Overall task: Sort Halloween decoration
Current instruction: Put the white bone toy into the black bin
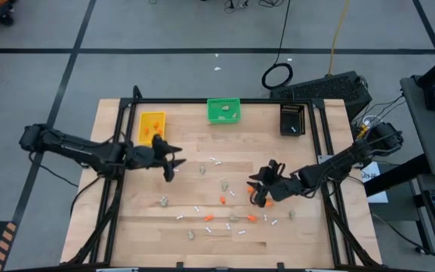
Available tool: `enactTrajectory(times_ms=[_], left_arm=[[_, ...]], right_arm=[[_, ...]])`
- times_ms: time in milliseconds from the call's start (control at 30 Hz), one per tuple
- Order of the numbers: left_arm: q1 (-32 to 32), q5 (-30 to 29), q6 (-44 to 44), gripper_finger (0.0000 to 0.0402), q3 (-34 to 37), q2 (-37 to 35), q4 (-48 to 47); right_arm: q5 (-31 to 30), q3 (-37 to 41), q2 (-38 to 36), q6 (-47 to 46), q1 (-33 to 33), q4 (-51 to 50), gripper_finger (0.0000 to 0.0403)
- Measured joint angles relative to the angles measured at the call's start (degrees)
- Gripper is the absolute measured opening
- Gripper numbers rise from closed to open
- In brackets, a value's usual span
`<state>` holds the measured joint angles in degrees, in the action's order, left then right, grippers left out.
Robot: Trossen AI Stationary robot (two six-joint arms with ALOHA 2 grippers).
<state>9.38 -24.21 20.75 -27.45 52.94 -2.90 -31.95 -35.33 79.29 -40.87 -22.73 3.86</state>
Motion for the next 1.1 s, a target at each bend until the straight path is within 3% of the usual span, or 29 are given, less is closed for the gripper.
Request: enactTrajectory(times_ms=[200,400,667,900,1100], left_arm=[[6.2,-0.4,-0.2,0.0222,1.4,1.5,7.4],[8.5,-0.6,0.1,0.0222,1.3,1.5,7.2],[12.8,-0.7,1.7,0.0222,1.3,1.8,6.9],[14.4,-0.7,1.4,0.0222,1.3,2.0,7.1],[14.4,-1.8,1.4,0.0222,1.3,2.0,7.2]], right_arm=[[5.6,-6.6,-0.1,-9.2,4.6,-21.0,0.0144],[9.9,-12.6,-0.1,-9.2,6.6,-36.5,0.0155],[23.2,-14.3,-0.1,-16.8,1.0,-36.7,0.0155],[22.7,-14.3,-0.1,-25.0,-12.7,-33.2,0.0155],[20.0,-14.3,1.4,-16.2,-21.3,-33.2,0.0154]])
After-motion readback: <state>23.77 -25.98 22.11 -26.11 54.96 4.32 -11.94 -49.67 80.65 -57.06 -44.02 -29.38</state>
